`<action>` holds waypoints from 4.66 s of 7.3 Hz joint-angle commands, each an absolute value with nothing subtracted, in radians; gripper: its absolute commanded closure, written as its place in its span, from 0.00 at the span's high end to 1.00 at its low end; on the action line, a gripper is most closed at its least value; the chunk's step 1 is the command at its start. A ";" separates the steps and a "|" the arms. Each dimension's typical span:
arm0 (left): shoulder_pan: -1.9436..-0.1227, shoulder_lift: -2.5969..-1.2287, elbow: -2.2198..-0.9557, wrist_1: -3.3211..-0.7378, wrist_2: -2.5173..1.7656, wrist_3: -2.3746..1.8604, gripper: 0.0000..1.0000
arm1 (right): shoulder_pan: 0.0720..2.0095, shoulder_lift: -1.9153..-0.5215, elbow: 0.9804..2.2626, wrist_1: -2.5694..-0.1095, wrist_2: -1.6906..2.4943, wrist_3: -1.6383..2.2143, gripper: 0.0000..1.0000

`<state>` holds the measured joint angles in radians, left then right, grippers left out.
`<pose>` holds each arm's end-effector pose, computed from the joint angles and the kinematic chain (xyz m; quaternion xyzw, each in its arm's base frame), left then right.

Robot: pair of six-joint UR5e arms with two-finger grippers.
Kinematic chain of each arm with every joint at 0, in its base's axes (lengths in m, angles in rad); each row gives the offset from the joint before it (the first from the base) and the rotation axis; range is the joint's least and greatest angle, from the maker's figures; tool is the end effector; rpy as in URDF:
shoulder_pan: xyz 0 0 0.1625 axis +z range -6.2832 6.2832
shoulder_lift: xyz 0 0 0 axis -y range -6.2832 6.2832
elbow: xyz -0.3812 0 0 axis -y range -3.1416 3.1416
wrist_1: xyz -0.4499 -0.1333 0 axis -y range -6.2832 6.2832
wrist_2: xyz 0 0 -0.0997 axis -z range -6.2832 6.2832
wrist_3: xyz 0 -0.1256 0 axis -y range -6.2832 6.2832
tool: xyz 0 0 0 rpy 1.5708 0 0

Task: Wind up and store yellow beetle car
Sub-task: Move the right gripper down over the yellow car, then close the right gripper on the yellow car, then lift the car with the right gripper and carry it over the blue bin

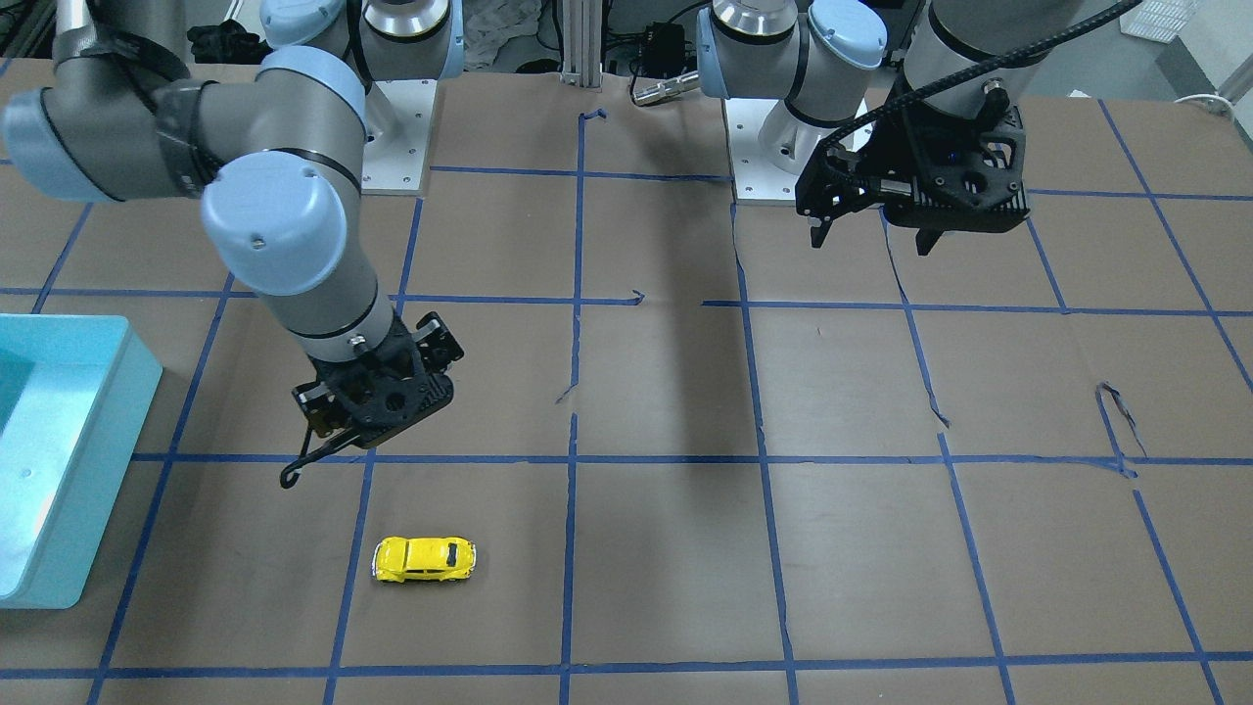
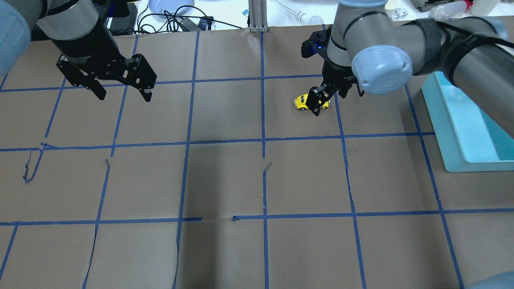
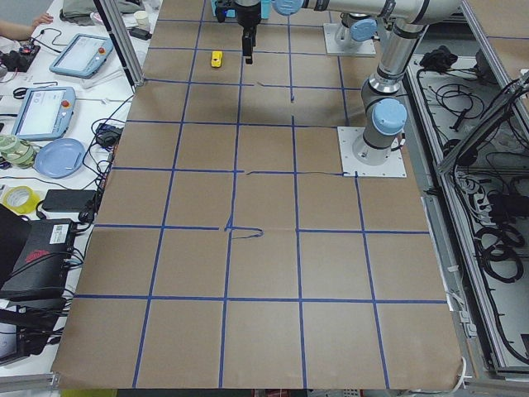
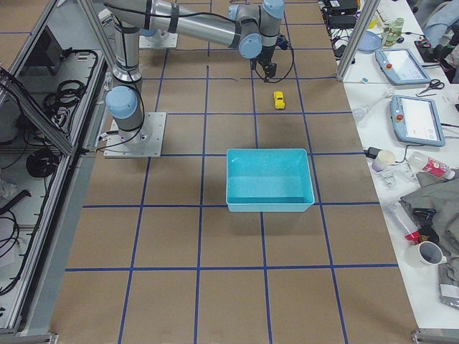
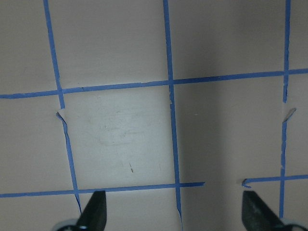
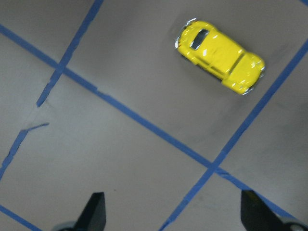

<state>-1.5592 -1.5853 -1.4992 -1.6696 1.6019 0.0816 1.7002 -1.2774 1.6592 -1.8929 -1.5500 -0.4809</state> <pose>-0.1230 -0.5505 0.4397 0.0353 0.9990 0.0216 0.0146 0.2148 -0.5971 0.2285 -0.3000 0.9534 0.0276 0.0155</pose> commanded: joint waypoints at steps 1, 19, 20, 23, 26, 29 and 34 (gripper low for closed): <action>-1.560 -1.585 -1.505 -1.667 1.601 0.080 1.00 | 1.749 -1.285 1.817 -2.093 -1.551 -0.454 1.00; -1.569 -1.559 -1.583 -1.575 1.608 0.069 1.00 | 1.683 -0.957 1.548 -2.220 -1.585 -1.474 0.90; -1.569 -1.559 -1.582 -1.575 1.609 0.069 1.00 | 1.683 -0.956 1.545 -2.220 -1.585 -1.482 0.85; -1.569 -1.557 -1.583 -1.578 1.611 0.069 1.00 | 1.683 -0.959 1.542 -2.223 -1.586 -1.486 0.15; -1.569 -1.557 -1.583 -1.577 1.609 0.069 1.00 | 1.680 -0.969 1.475 -2.198 -1.595 -1.488 0.05; -1.565 -1.555 -1.585 -1.580 1.611 0.071 1.00 | 1.544 -1.110 1.447 -2.053 -1.617 -1.500 0.04; -1.560 -1.549 -1.585 -1.575 1.604 0.081 1.00 | 1.157 -1.170 1.498 -2.051 -1.623 -1.889 0.04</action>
